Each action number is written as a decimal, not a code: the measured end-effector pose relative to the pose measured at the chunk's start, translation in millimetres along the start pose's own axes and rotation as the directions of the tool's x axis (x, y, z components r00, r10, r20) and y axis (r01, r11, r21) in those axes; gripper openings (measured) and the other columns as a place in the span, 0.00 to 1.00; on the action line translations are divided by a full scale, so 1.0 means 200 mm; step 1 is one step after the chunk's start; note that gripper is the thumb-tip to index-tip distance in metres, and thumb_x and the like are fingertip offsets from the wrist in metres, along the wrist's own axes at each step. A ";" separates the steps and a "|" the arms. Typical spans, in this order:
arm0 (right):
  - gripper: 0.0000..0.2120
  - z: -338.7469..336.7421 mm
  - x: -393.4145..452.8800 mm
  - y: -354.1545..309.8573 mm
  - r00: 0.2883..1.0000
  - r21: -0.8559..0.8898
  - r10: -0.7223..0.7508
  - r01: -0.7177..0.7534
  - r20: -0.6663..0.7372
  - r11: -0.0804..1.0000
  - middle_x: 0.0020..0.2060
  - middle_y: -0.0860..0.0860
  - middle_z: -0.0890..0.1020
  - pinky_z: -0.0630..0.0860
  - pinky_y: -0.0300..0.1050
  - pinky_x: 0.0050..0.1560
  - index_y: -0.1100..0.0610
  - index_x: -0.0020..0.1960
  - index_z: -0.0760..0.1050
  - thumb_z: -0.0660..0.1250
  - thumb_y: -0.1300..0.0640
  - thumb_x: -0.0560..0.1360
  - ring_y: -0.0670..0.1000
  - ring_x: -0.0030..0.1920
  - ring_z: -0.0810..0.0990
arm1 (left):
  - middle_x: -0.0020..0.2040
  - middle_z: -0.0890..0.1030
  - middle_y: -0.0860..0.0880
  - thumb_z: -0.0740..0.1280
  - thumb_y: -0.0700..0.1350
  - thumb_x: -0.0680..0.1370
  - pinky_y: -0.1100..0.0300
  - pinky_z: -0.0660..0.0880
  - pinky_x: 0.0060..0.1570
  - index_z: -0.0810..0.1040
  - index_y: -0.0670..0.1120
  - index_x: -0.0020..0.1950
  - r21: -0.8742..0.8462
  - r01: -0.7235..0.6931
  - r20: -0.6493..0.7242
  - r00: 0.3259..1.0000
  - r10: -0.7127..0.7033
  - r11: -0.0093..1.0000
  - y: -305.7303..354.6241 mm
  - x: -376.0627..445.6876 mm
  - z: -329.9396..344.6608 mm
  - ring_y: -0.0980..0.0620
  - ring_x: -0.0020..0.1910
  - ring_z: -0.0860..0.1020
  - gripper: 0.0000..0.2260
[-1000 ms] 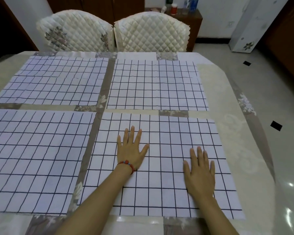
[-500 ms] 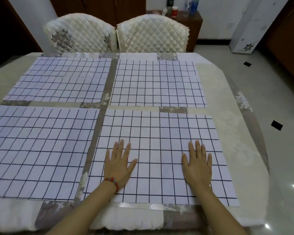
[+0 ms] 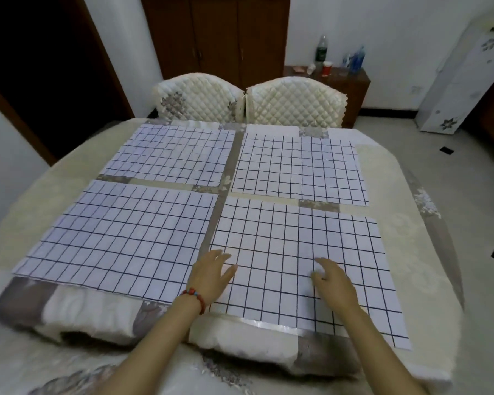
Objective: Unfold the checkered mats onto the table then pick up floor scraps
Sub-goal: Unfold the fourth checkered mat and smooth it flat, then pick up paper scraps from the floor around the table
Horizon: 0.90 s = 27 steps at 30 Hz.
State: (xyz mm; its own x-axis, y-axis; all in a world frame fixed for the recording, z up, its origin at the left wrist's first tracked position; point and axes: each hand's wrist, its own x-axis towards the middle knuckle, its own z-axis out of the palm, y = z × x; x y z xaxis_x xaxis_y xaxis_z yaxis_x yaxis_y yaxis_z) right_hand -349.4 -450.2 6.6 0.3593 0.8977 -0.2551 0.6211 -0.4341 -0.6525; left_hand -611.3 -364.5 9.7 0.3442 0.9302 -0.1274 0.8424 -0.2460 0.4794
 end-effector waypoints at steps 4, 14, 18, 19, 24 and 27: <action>0.19 0.01 -0.11 -0.18 0.977 0.023 -0.136 0.134 0.166 0.991 0.67 0.53 0.73 0.68 0.45 0.61 0.53 0.68 0.68 0.61 0.53 0.78 0.52 0.63 0.73 | 0.61 0.76 0.46 0.61 0.51 0.77 0.54 0.71 0.60 0.73 0.47 0.63 -0.091 0.070 -0.077 0.994 -0.077 0.993 -0.04 -0.25 -0.20 0.48 0.61 0.73 0.16; 0.15 0.35 -0.54 -0.86 0.617 0.111 -0.633 0.670 0.468 0.734 0.62 0.49 0.77 0.70 0.42 0.55 0.49 0.63 0.73 0.60 0.52 0.77 0.48 0.59 0.75 | 0.58 0.79 0.44 0.60 0.50 0.75 0.53 0.73 0.55 0.77 0.46 0.58 -0.290 0.482 -0.433 0.704 -0.563 0.826 -0.23 -1.37 -0.45 0.44 0.56 0.77 0.16; 0.15 0.58 -0.92 -1.07 0.358 0.208 -0.740 0.808 0.569 0.551 0.62 0.48 0.77 0.72 0.44 0.57 0.50 0.63 0.73 0.60 0.52 0.77 0.48 0.60 0.75 | 0.63 0.77 0.47 0.61 0.49 0.78 0.57 0.69 0.61 0.74 0.49 0.63 -0.340 0.659 -0.494 0.482 -0.723 0.671 -0.34 -1.96 -0.37 0.47 0.62 0.74 0.15; 0.15 0.63 -1.02 -1.10 0.289 0.259 -0.759 0.820 0.584 0.511 0.62 0.49 0.77 0.72 0.42 0.58 0.51 0.63 0.73 0.61 0.54 0.77 0.48 0.61 0.75 | 0.63 0.76 0.46 0.61 0.49 0.78 0.58 0.68 0.62 0.73 0.47 0.64 -0.366 0.686 -0.496 0.428 -0.755 0.629 -0.35 -2.10 -0.33 0.48 0.63 0.73 0.16; 0.16 0.89 -1.45 -1.09 0.056 0.349 -0.701 0.837 0.711 0.421 0.62 0.54 0.76 0.65 0.20 0.49 0.57 0.64 0.73 0.62 0.58 0.77 0.51 0.60 0.76 | 0.65 0.74 0.46 0.61 0.48 0.78 0.59 0.66 0.63 0.71 0.46 0.65 -0.539 0.718 -0.411 0.232 -0.882 0.440 -0.36 -2.68 -0.06 0.49 0.63 0.72 0.16; 0.16 1.08 -1.61 -0.99 0.007 0.344 -0.603 0.816 0.797 0.464 0.62 0.54 0.77 0.71 0.36 0.58 0.56 0.65 0.72 0.61 0.57 0.77 0.52 0.60 0.76 | 0.65 0.75 0.45 0.61 0.48 0.78 0.59 0.67 0.62 0.72 0.45 0.65 -0.631 0.716 -0.309 0.123 -0.943 0.300 -0.38 -2.95 0.14 0.48 0.62 0.73 0.17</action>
State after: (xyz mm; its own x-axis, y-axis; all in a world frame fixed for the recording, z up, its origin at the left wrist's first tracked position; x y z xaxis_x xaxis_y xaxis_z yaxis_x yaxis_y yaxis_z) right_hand -738.9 -637.1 65.1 -0.9277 0.3288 -0.1769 0.3418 0.5571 -0.7569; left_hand -867.3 -903.0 23.3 -0.8804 0.4305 -0.1990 0.2378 0.7636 0.6003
